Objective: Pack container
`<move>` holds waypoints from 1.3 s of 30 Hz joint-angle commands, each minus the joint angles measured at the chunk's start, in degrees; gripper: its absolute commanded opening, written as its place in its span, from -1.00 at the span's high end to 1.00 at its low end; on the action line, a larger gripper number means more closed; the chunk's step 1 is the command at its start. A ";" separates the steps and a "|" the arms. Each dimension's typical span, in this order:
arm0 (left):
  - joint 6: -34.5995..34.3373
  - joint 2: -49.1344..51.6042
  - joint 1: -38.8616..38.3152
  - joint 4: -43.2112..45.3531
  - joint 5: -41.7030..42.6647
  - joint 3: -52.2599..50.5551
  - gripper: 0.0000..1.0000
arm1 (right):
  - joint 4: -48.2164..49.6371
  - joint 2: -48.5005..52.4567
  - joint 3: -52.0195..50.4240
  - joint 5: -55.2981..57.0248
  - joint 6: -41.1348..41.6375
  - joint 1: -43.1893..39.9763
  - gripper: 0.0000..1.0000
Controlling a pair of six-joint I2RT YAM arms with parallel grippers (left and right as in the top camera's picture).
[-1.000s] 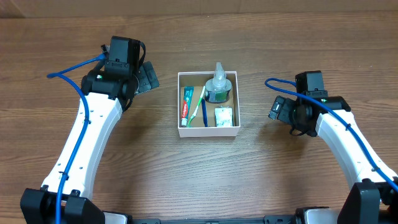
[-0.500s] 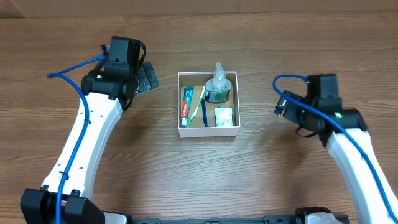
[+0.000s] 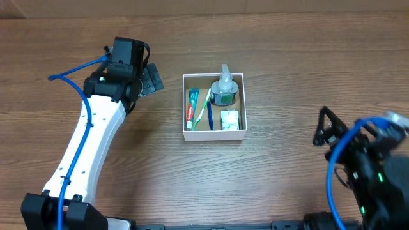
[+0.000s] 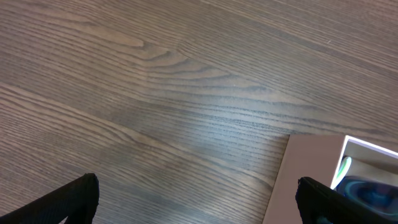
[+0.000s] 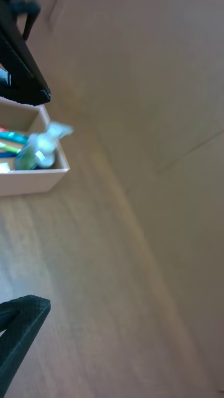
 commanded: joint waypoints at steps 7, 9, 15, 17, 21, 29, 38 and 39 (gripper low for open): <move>1.14 -1.36 0.09 0.07 -0.83 1.29 -1.00 | -2.19 -18.49 0.02 7.08 -3.74 -0.07 -1.00; 1.14 -1.36 0.09 0.07 -0.83 1.29 -1.00 | -2.36 -20.57 -0.11 7.08 -6.12 -0.07 -1.00; 1.14 -1.36 0.09 0.07 -0.83 1.29 -1.00 | 1.09 -23.61 -5.03 8.26 -12.35 -0.07 -1.00; 1.14 -1.36 0.09 0.07 -0.83 1.29 -1.00 | 4.81 -25.31 -8.94 8.37 -13.18 -0.07 -1.00; 1.14 -1.36 0.09 0.07 -0.83 1.29 -1.00 | 17.68 -28.41 -20.09 6.88 -13.16 -0.11 -1.00; 1.14 -1.36 0.09 0.07 -0.83 1.29 -1.00 | 44.68 -28.39 -37.20 4.63 -13.09 -0.11 -1.00; 1.14 -1.36 0.09 0.07 -0.83 1.29 -1.00 | 61.02 -28.39 -52.65 2.38 -12.61 -0.11 -1.00; 1.14 -1.36 0.09 0.07 -0.83 1.29 -1.00 | 61.61 -28.39 -53.33 2.25 -12.61 -0.11 -1.00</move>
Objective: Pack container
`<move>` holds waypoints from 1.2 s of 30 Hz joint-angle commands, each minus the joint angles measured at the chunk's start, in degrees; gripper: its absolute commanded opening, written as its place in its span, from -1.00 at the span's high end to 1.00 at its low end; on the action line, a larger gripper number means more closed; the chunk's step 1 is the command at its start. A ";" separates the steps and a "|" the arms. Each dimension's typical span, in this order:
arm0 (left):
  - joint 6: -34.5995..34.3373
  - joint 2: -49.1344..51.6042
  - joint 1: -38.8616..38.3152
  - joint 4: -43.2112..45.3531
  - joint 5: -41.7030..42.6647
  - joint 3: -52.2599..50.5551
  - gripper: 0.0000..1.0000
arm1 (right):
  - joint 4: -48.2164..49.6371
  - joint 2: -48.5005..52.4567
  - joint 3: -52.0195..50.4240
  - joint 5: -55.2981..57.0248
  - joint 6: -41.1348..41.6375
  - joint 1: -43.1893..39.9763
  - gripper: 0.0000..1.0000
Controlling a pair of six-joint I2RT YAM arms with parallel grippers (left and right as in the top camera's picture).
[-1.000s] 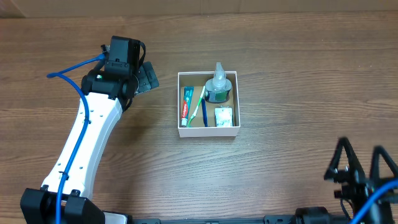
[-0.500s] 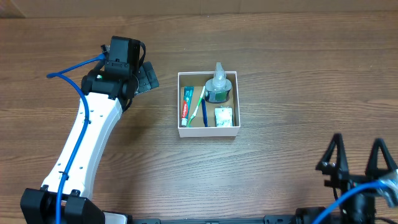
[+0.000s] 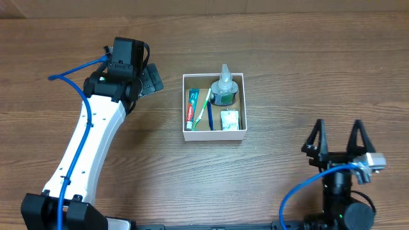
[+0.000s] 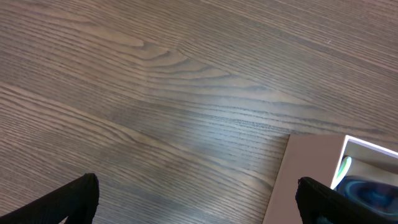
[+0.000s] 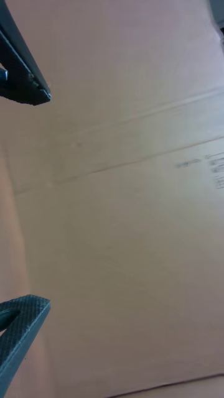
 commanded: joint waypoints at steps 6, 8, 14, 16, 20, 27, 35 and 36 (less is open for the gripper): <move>1.14 -1.36 0.09 0.09 -0.83 1.27 -1.00 | 2.03 -0.63 -4.81 -1.07 0.13 -0.11 -0.99; 1.14 -1.36 0.09 0.09 -0.83 1.27 -1.00 | 0.66 -0.63 -4.81 -1.09 0.13 -0.11 -1.00; 1.14 -1.36 0.09 0.09 -0.83 1.27 -1.00 | -9.75 -0.66 -4.81 -1.11 -0.52 -0.11 -1.00; 1.14 -1.36 0.09 0.09 -0.83 1.27 -1.00 | -13.11 -0.68 -4.81 -1.11 -1.03 -0.11 -1.00; 1.14 -1.36 0.09 0.09 -0.83 1.27 -1.00 | -16.65 -0.68 -4.81 -1.77 -3.56 -0.11 -1.00; 1.14 -1.36 0.09 0.09 -0.83 1.27 -1.00 | -16.68 -0.68 -4.81 -2.16 -4.96 -0.11 -1.00; 1.14 -1.36 0.09 0.09 -0.83 1.27 -1.00 | -16.68 -0.68 -4.81 -2.16 -4.96 -0.11 -1.00; 1.14 -1.36 0.09 0.09 -0.83 1.27 -1.00 | -16.68 -0.68 -4.81 -2.16 -4.96 -0.11 -1.00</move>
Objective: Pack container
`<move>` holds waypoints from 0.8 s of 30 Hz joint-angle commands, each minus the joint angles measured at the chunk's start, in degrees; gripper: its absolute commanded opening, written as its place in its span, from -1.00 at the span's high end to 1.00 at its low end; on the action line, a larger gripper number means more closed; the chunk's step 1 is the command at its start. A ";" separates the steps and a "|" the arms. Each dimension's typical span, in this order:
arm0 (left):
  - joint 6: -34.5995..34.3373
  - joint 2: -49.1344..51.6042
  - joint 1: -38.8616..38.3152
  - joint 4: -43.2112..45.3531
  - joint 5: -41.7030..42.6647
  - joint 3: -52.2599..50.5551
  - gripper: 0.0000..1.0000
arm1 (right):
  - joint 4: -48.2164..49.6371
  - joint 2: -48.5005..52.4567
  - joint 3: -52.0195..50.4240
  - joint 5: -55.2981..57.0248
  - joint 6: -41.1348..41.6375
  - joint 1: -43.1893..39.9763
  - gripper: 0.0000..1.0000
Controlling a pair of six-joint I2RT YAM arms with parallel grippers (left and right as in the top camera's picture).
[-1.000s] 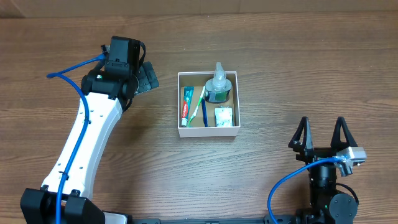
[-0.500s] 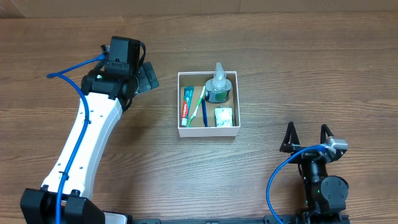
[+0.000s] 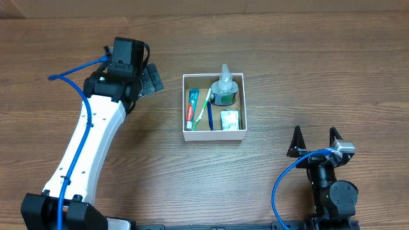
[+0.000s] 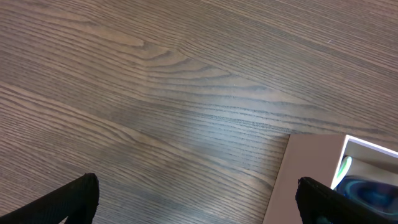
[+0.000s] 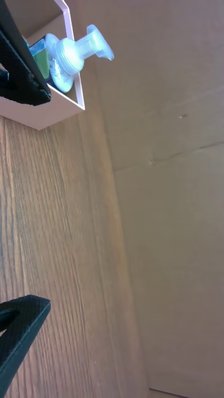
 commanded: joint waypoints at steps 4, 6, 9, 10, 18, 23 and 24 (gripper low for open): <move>1.14 -1.36 0.09 0.15 -0.83 1.27 -1.00 | 0.26 -0.57 -0.59 -0.48 -0.42 -0.11 -1.00; 1.14 -1.36 0.09 0.15 -0.83 1.27 -1.00 | 0.26 -0.57 -0.59 -0.48 -0.42 -0.11 -1.00; 1.14 -1.36 0.09 0.15 -0.83 1.29 -1.00 | 0.26 -0.57 -0.59 -0.48 -0.42 -0.11 -1.00; 1.14 -1.36 0.09 0.15 -0.83 1.27 -1.00 | 0.26 -0.57 -0.59 -0.48 -0.42 -0.11 -1.00; 1.14 -1.36 0.09 0.15 -0.83 1.27 -1.00 | 0.26 -0.57 -0.59 -0.48 -0.42 -0.11 -1.00; 1.14 -1.88 0.09 0.15 -0.83 1.27 -1.00 | 0.26 -0.57 -0.59 -0.48 -0.42 -0.11 -1.00; 1.14 -2.71 -0.02 0.13 -0.83 1.27 -1.00 | 0.26 -0.57 -0.59 -0.48 -0.42 -0.11 -1.00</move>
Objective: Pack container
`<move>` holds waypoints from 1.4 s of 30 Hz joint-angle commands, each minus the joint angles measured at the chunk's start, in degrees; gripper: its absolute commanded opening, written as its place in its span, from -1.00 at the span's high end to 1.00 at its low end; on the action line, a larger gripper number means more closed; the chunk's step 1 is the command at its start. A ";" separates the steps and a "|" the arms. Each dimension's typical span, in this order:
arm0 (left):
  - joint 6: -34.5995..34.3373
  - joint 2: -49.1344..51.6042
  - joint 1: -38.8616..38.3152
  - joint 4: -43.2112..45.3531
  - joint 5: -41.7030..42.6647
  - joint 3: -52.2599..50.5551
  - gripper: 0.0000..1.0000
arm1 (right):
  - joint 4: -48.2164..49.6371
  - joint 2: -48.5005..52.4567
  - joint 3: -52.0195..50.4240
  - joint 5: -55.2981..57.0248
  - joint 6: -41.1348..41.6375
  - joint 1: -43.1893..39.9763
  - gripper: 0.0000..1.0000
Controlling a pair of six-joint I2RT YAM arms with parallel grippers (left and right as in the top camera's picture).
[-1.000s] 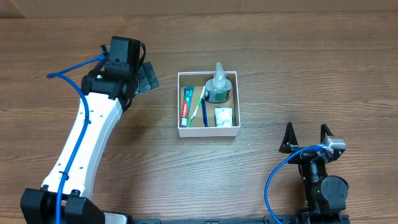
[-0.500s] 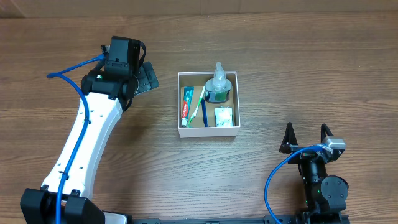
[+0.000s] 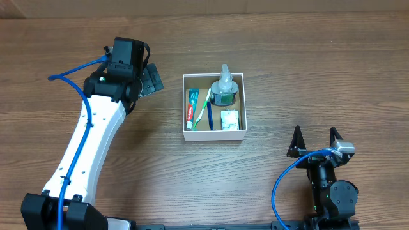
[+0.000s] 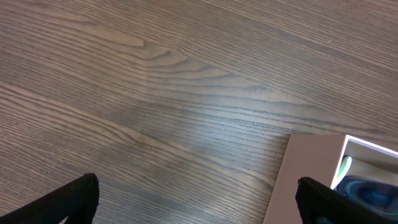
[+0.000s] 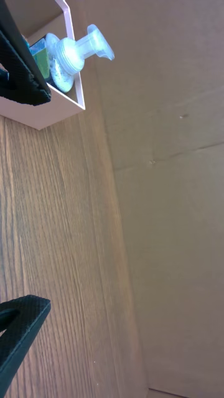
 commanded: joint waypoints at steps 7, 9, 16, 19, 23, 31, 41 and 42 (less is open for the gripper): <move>1.14 -20.22 -0.07 0.13 -0.83 1.27 -1.00 | 0.26 -0.55 -0.59 -0.48 -0.24 -0.11 -1.00; 1.14 -28.65 -0.02 0.13 -0.81 1.27 -1.00 | 0.26 -0.57 -0.59 -0.48 -0.24 -0.11 -1.00; 1.14 -53.05 -0.02 0.13 -0.83 1.27 -1.00 | 0.26 -0.57 -0.59 -0.48 -0.24 -0.11 -1.00; 1.14 -61.92 -0.02 0.07 -0.83 1.27 -1.00 | 0.26 -0.57 -0.59 -0.48 -0.24 -0.11 -1.00; 1.14 -70.55 0.00 -0.11 -0.85 1.27 -1.00 | 0.26 -0.57 -0.59 -0.48 -0.24 -0.11 -1.00; 1.18 -82.97 0.92 -0.59 -3.26 1.27 -1.00 | 0.26 -0.57 -0.59 -0.48 -0.24 -0.11 -1.00; 1.16 -89.50 3.10 -14.95 -5.75 -0.46 -1.00 | 0.26 -0.57 -0.59 -0.48 -0.24 -0.11 -1.00; 1.14 -89.46 3.34 -17.18 -6.14 -0.28 -1.00 | 0.26 -0.55 -0.59 -0.48 -0.24 -0.11 -1.00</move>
